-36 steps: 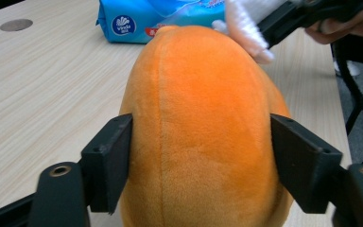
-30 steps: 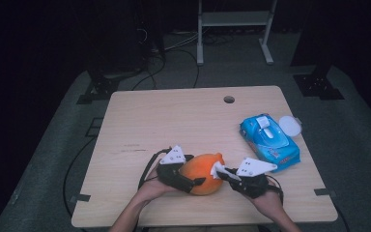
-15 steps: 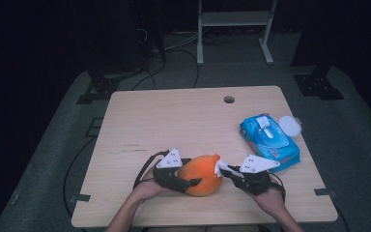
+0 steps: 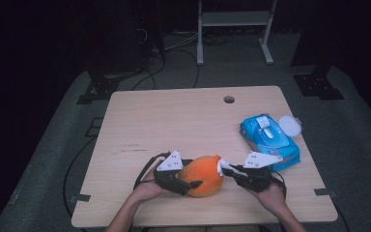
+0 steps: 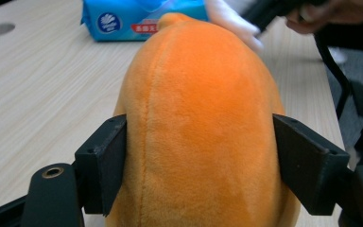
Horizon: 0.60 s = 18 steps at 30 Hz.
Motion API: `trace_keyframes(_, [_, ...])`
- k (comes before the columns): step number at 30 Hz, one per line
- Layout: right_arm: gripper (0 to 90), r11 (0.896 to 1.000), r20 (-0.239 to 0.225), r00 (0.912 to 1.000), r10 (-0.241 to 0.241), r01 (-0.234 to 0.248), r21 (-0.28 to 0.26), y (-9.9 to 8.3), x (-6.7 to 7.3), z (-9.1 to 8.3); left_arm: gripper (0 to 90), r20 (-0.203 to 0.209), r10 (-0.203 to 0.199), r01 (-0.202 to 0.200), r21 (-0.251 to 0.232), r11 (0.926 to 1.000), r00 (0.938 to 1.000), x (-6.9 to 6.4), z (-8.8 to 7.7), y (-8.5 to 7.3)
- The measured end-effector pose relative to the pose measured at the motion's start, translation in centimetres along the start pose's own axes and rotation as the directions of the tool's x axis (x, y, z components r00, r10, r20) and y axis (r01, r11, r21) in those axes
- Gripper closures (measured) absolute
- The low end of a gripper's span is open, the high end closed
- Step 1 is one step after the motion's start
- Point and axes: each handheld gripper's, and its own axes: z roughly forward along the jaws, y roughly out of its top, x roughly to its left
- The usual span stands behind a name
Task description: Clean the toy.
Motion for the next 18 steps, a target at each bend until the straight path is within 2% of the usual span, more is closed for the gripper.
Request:
trace_keyframes(3, [80.4,1.000,-0.008,0.9998,0.016,-0.016,0.008,-0.3,-0.3,0.0,23.9,0.002,-0.009,0.009,-0.007,0.9999,1.0000,0.2,0.0,-0.1])
trace_keyframes(4, [80.3,0.999,0.002,0.9999,0.013,-0.013,0.030,-0.5,-0.5,0.2,22.5,-0.006,-0.040,0.040,-0.009,0.9992,0.9992,0.6,-0.2,-0.1])
trace_keyframes(5, [80.4,0.999,0.004,0.9999,0.013,-0.014,0.047,-0.7,-0.5,0.3,22.3,-0.005,-0.050,0.050,-0.011,0.9987,0.9987,0.8,-0.2,-0.2])
trace_keyframes(6, [80.3,0.998,0.001,0.9998,0.019,-0.019,0.064,-0.9,-0.6,0.4,22.3,-0.002,-0.042,0.042,-0.012,0.9990,0.9991,0.8,-0.2,-0.2])
trace_keyframes(8, [80.3,0.997,-0.008,0.9996,0.028,-0.027,0.066,-1.1,-0.6,0.5,22.6,-0.006,-0.008,0.008,-0.011,0.9999,0.9999,0.4,-0.2,-0.2])
trace_keyframes(11, [80.3,0.999,0.001,0.9997,0.025,-0.025,0.023,-0.4,-0.4,0.0,24.0,0.005,0.066,-0.066,-0.016,0.9977,0.9978,-0.4,0.0,-0.1])
trace_keyframes(13, [80.3,1.000,0.003,0.9997,0.023,-0.023,-0.011,0.1,-0.3,-0.5,25.2,0.018,0.112,-0.111,-0.020,0.9936,0.9936,-0.8,0.1,-0.1])
trace_keyframes(16, [80.3,0.999,-0.001,0.9995,0.031,-0.031,-0.024,0.1,-0.5,-0.8,25.3,0.018,0.124,-0.124,-0.020,0.9921,0.9921,-0.9,0.2,0.0])
trace_keyframes(18, [80.3,0.999,-0.014,0.9987,0.050,-0.050,-0.002,-0.4,-0.9,-0.6,22.6,0.016,0.093,-0.093,-0.016,0.9955,0.9955,-0.8,0.2,0.3])
